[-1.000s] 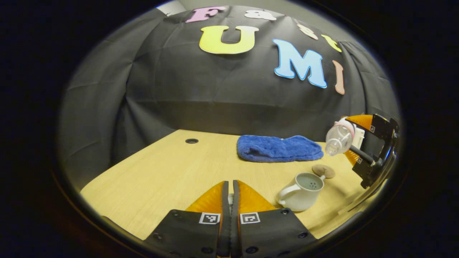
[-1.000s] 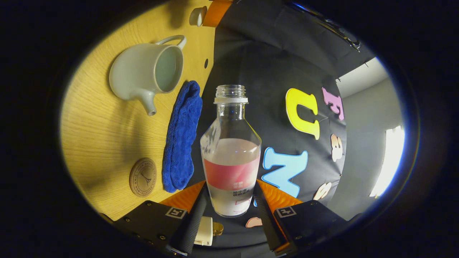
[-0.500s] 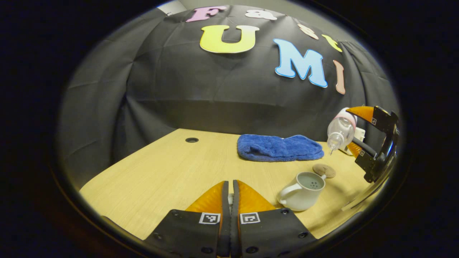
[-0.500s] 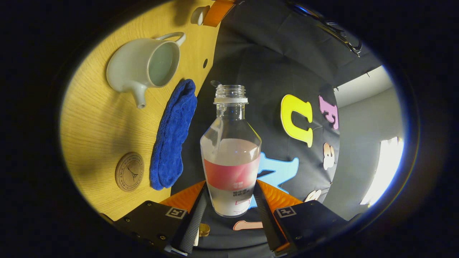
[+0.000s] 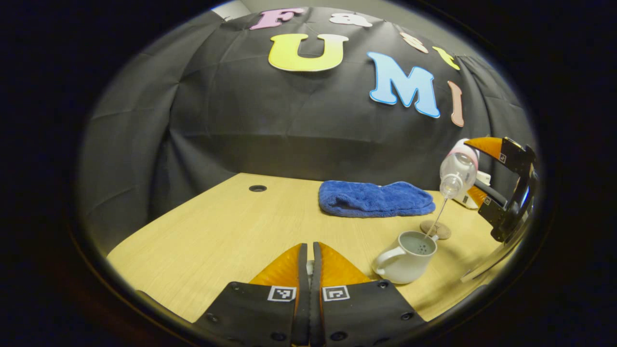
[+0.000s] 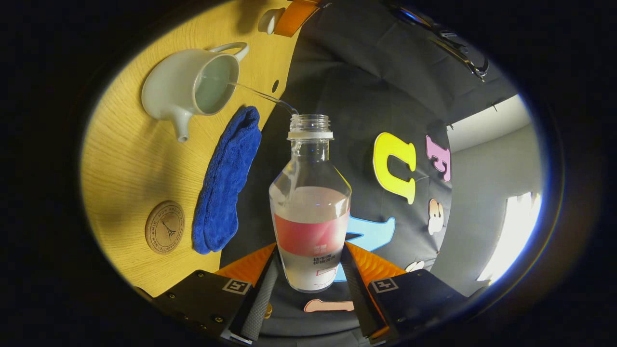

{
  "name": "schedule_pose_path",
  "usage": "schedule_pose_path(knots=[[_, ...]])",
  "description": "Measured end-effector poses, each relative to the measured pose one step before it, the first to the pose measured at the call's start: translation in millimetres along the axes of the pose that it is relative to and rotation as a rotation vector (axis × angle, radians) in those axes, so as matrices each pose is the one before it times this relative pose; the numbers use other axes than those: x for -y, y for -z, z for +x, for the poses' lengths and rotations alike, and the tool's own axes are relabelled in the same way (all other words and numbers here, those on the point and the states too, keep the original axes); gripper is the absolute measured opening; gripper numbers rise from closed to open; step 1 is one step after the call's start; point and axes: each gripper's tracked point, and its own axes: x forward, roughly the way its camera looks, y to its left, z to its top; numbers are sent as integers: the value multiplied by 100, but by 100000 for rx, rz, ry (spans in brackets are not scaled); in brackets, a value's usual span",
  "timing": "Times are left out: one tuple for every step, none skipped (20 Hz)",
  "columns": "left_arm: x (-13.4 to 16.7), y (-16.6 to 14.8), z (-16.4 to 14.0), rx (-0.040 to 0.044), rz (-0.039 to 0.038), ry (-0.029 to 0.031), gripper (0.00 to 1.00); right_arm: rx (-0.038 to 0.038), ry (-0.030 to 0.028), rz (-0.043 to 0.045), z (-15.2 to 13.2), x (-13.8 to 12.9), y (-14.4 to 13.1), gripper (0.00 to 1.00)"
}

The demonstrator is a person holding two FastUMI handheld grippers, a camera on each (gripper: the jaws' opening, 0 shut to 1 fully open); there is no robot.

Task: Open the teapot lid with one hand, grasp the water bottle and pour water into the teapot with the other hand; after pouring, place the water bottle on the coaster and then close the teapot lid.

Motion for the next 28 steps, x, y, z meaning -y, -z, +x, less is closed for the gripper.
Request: schedule_pose_path(knots=[[6,-60,-22,22,121,-49,7,185,478,-597,42,146,-22,75],[43,-10,-27,0,138,31,7,151,444,-719,94,228,11,75],[-36,95,-11,22,205,-1,7,143,499,-790,-12,167,19,75],[27,-120,-1,61,199,-106,7,143,417,-627,48,125,43,75],[-21,97,19,83,181,-77,7,137,206,-391,28,109,31,75],[59,-20,1,1,136,30,7,127,141,-170,-12,96,2,75],[24,74,21,-2,70,-3,7,14,122,-240,14,94,17,75],[-32,-13,55,85,-10,-41,7,93,443,-481,-9,238,-4,75],[9,-23,-64,1,-72,95,6,119,628,-600,-43,210,44,75],[9,-60,-45,45,-76,70,6,36,373,-488,131,115,69,75],[-13,65,-35,47,-78,8,6,171,550,-473,-5,111,28,72],[-10,-82,-61,147,-120,-30,6,108,733,-714,61,218,85,75],[-51,144,67,36,-109,-64,6,-93,726,-751,-27,222,99,75],[-21,-77,55,50,-57,-22,7,-51,423,-459,25,207,21,75],[60,40,-82,-3,40,73,7,-17,353,-297,-46,91,36,75],[-1,5,17,-1,49,41,7,136,360,-332,201,99,47,75],[35,62,98,-27,94,-21,6,402,494,-551,-30,99,-20,75],[-28,-54,-34,85,87,25,6,272,560,-784,9,191,-35,75],[34,17,0,-7,102,3,7,427,207,-628,-103,186,-2,75],[31,-76,37,-45,128,4,6,199,-85,-83,68,21,51,75],[55,61,-57,26,145,40,6,291,46,-114,-89,-23,-12,75],[29,-63,11,-12,88,57,7,153,419,-425,126,126,-59,75],[-39,86,66,-93,54,25,7,176,343,-549,-99,115,-39,75],[6,-43,-55,88,12,47,7,325,314,-517,69,77,-74,75],[18,86,-19,30,-9,13,7,266,307,-701,-100,120,-92,75],[33,-73,-40,38,-55,-16,6,363,-52,-249,49,-28,-14,75],[-104,-75,-33,-4,-38,-38,7,327,-109,-154,-73,-40,-117,75],[1,-65,-51,20,28,69,6,398,156,-444,121,74,-49,75]])
